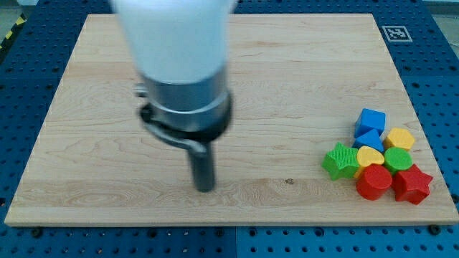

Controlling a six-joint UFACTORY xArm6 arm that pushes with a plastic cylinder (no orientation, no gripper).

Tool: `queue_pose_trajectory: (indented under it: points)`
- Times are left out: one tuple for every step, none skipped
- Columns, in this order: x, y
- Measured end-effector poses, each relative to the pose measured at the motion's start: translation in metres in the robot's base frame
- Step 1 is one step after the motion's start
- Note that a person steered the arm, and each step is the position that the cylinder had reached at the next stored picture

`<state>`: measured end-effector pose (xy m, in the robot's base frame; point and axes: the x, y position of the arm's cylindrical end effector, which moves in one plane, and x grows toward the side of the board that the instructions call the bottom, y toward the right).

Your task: Move your arm closer to the red star

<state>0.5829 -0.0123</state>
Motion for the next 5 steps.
queue_pose_trajectory:
  points:
    - [0.028,0.085]
    - [0.035,0.131]
    - [0.035,0.143]
    - [0.035,0.191]
    - [0.034,0.289]
